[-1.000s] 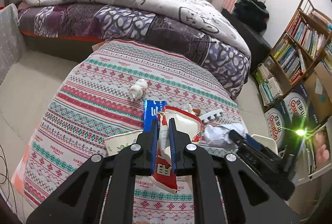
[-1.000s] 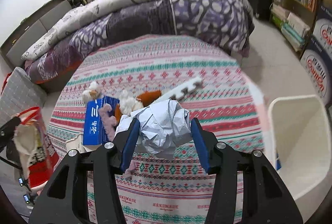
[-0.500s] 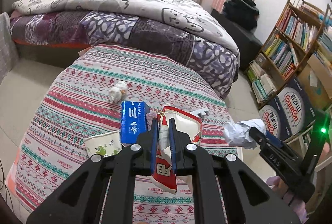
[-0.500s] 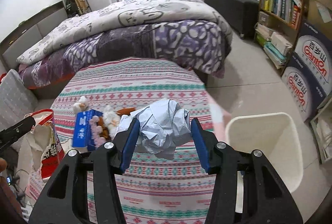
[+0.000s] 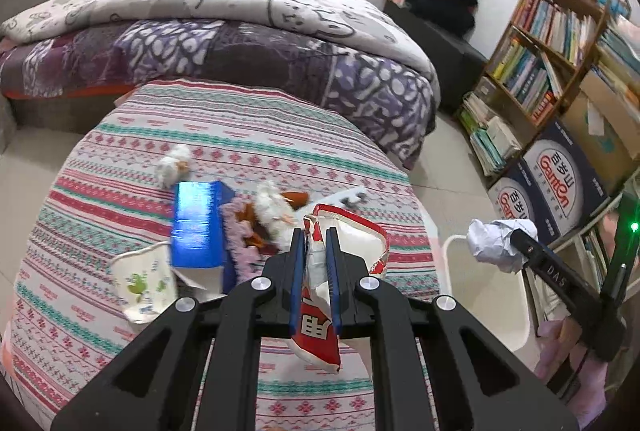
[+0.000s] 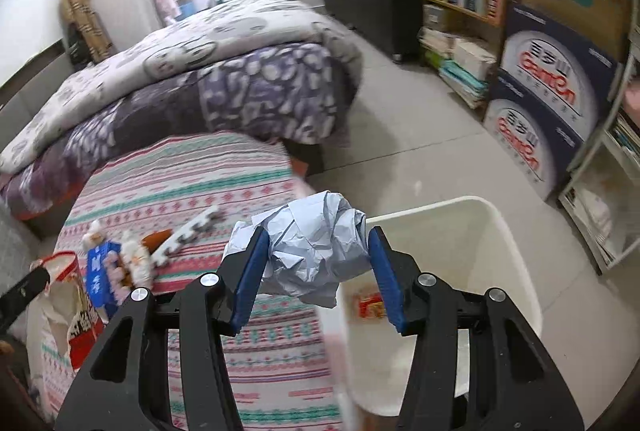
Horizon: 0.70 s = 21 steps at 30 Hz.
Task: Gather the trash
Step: 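Release the foil ball into the bin with the right tool while the left tool drops the wrapper there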
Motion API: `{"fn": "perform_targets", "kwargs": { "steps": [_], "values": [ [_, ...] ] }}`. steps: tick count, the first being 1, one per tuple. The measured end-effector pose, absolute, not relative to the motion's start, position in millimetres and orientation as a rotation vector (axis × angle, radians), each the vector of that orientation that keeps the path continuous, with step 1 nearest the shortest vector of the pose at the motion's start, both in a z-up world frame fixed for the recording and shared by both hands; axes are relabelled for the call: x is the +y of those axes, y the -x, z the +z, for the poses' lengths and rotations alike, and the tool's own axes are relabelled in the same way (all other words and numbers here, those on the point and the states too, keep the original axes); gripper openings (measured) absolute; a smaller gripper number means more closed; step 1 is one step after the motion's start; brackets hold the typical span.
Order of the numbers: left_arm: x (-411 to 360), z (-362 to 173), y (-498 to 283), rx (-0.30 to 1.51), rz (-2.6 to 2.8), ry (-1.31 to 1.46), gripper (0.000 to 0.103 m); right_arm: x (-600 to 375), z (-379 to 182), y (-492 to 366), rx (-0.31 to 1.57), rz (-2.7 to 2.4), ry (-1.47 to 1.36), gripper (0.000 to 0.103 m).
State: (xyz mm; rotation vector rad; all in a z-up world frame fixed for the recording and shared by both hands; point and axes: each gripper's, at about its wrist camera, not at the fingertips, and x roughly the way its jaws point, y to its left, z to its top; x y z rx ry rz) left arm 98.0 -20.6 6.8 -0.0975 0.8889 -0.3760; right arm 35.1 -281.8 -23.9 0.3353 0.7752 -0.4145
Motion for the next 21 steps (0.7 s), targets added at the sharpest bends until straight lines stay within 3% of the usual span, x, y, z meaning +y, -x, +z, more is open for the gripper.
{"fn": "perform_targets", "kwargs": {
  "steps": [14,19,21],
  "values": [
    [-105.9,-0.4,-78.7,0.886,-0.500,0.021,0.012,-356.3,-21.0,-4.8,0.767,-0.548,-0.463,0.051],
    [-145.5,-7.1,-70.0,0.900,-0.553,-0.013,0.012,-378.5,-19.9,6.6,0.758,-0.588,-0.507,0.058],
    [-163.2,-12.6,-67.6,0.919,-0.580,-0.008,0.012,-387.9,-17.9,12.6,0.743,-0.608,-0.530,0.068]
  ]
}}
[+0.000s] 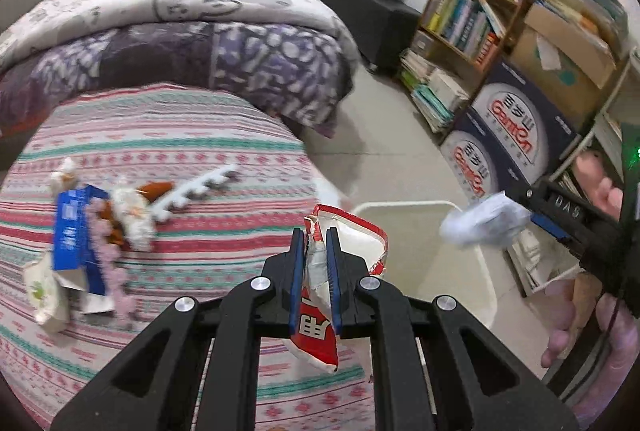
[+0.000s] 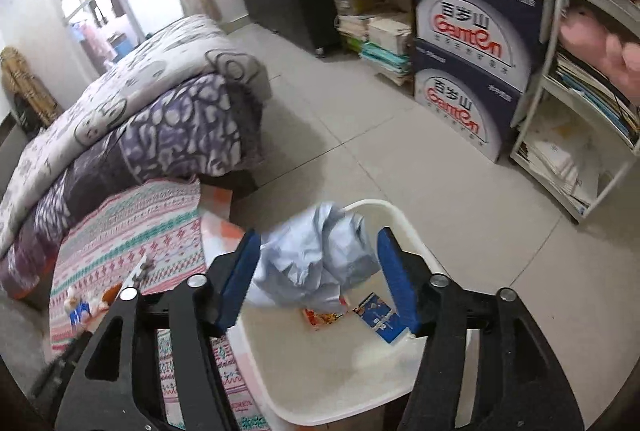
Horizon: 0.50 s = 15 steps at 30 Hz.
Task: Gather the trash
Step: 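Release the foil ball into the bin with the right tool while the left tool drops the wrapper there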
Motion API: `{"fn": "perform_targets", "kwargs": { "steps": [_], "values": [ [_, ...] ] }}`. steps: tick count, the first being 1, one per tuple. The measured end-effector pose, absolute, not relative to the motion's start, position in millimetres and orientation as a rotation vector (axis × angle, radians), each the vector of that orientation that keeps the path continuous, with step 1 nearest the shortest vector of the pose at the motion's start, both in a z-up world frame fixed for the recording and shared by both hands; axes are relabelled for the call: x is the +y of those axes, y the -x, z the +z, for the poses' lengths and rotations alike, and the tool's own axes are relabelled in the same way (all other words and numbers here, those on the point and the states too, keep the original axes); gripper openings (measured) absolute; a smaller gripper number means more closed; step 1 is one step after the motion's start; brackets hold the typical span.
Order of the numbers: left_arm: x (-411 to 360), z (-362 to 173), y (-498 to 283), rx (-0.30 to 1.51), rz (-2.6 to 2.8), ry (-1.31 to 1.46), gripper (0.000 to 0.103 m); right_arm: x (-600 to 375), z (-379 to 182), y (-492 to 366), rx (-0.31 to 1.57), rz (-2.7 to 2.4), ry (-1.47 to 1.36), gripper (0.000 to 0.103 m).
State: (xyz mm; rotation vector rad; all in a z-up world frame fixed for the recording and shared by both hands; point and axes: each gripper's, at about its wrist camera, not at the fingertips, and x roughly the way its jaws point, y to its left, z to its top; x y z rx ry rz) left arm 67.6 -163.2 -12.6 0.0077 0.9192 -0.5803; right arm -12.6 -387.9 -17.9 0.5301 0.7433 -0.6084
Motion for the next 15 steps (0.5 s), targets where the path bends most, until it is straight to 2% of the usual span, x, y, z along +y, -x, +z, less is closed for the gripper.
{"fn": "perform_targets", "kwargs": {
  "steps": [6,11,12,13,15],
  "values": [
    [-205.6,-22.9,-57.8,0.949,-0.634,-0.024,0.013,-413.9,-11.5,28.2,0.699,-0.650,-0.616,0.078],
    [-230.3,-26.4,-55.7,0.976,-0.674,-0.006,0.018,-430.2,-9.3,38.8,0.661,-0.679,-0.696,0.080],
    [-233.9,-27.5,-56.0,0.985,-0.681,0.001,0.029,-433.0,-9.0,41.1,0.652,-0.686,-0.714,0.080],
    [-235.4,-28.4,-56.3,0.991,-0.686,0.007,0.044,-434.3,-9.0,42.8,0.646,-0.689,-0.725,0.080],
    [-235.4,-29.0,-56.1,0.988,-0.677,0.011,0.055,-434.8,-8.3,43.0,0.641,-0.689,-0.735,0.081]
  ]
}}
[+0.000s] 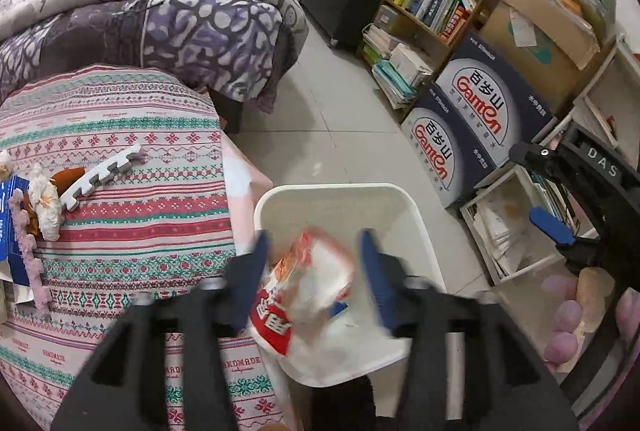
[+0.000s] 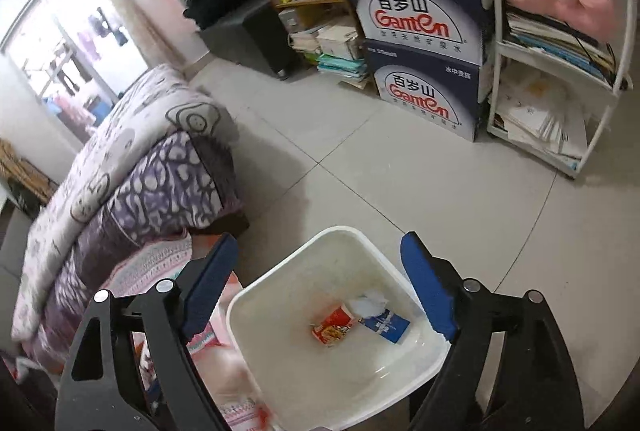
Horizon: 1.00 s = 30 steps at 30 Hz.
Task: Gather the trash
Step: 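Release the foil ball into the bin with the right tool while the left tool drops the wrapper there, then grasp the white paper cup with the left tool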
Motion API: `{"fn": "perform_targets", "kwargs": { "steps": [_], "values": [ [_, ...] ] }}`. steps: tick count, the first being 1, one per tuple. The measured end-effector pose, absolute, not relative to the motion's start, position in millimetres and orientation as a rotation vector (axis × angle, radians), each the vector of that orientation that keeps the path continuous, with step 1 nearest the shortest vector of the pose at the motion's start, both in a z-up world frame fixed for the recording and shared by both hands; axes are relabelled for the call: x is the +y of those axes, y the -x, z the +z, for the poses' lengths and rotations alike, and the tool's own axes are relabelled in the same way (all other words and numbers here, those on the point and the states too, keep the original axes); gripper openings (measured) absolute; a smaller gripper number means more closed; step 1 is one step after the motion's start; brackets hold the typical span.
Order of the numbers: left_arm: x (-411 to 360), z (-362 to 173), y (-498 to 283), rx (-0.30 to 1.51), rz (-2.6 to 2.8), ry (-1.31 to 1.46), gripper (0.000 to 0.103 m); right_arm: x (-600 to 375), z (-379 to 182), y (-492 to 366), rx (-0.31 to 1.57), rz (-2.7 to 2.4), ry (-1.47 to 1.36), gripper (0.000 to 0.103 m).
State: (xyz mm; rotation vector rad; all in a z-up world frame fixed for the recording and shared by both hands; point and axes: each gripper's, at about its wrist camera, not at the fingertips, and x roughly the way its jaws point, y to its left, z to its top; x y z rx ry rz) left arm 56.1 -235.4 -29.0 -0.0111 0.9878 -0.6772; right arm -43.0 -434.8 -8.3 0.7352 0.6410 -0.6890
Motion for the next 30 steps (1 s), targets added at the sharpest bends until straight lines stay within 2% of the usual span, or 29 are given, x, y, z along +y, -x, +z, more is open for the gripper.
{"fn": "perform_targets", "kwargs": {
  "steps": [7,9,17,18,30],
  "values": [
    [-207.5,-31.6,-64.6,0.987,-0.623,-0.029,0.058,-412.5,-10.2,26.8,0.673,-0.643,-0.695,0.081],
    [-192.9,-31.9,-70.1,0.982,-0.592,-0.041,0.061,-401.1,-11.6,18.1,0.696,-0.616,-0.670,0.084],
    [-107.7,-42.0,-102.5,0.979,-0.369,-0.073,0.066,-328.9,-19.9,-26.0,0.793,-0.496,-0.483,0.087],
    [-94.3,-44.4,-109.1,0.985,-0.319,-0.072,0.069,-318.2,-22.1,-32.0,0.805,-0.482,-0.461,0.088],
    [52.3,-95.7,-171.4,1.245,0.078,-0.042,0.078,-238.9,-57.1,-79.5,0.948,-0.339,-0.395,0.089]
  ]
}}
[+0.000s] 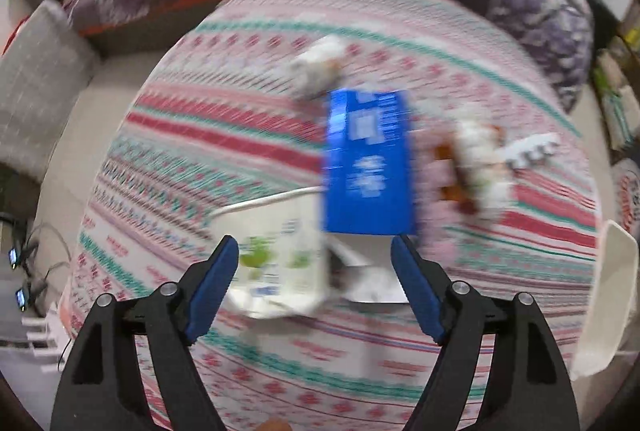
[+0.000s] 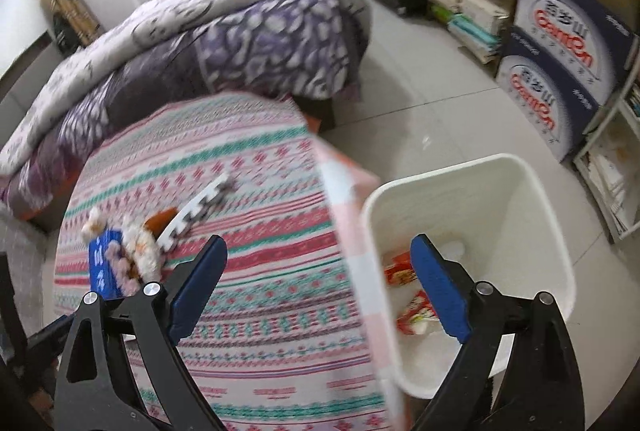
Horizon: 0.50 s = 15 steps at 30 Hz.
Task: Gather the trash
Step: 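Grasp the white paper cup with the left tool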
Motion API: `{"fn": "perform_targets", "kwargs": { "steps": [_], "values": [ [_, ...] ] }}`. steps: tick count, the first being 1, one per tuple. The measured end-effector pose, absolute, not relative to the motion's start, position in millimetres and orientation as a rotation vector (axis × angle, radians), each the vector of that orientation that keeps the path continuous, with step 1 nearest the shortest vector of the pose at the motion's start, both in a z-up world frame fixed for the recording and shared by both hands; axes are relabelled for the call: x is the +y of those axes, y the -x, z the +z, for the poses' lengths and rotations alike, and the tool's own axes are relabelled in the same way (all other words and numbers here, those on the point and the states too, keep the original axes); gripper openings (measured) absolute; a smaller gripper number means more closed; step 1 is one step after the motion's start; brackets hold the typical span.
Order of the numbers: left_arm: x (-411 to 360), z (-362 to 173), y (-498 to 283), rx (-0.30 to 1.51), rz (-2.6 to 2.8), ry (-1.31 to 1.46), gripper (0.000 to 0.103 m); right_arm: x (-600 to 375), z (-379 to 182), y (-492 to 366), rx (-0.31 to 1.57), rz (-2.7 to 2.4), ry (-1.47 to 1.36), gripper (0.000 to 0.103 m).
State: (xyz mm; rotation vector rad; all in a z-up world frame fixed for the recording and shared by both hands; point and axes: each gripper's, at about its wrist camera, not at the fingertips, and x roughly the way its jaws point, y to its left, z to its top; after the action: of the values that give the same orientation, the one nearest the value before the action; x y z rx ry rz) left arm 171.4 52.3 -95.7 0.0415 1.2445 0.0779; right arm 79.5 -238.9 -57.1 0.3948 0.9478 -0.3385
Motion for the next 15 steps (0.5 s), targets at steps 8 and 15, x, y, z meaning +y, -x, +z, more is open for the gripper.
{"fn": "perform_targets", "kwargs": {
  "steps": [8,15],
  "values": [
    [92.9,-126.9,-184.5,1.372,0.026,0.113,0.081,-177.6,-81.1,-106.0,1.030,-0.158,-0.367,0.089],
    [110.3,-136.3,-179.6,1.414,-0.044,0.151,0.081,-129.2,-106.0,-125.2,1.101,-0.035,-0.319,0.089]
  ]
}}
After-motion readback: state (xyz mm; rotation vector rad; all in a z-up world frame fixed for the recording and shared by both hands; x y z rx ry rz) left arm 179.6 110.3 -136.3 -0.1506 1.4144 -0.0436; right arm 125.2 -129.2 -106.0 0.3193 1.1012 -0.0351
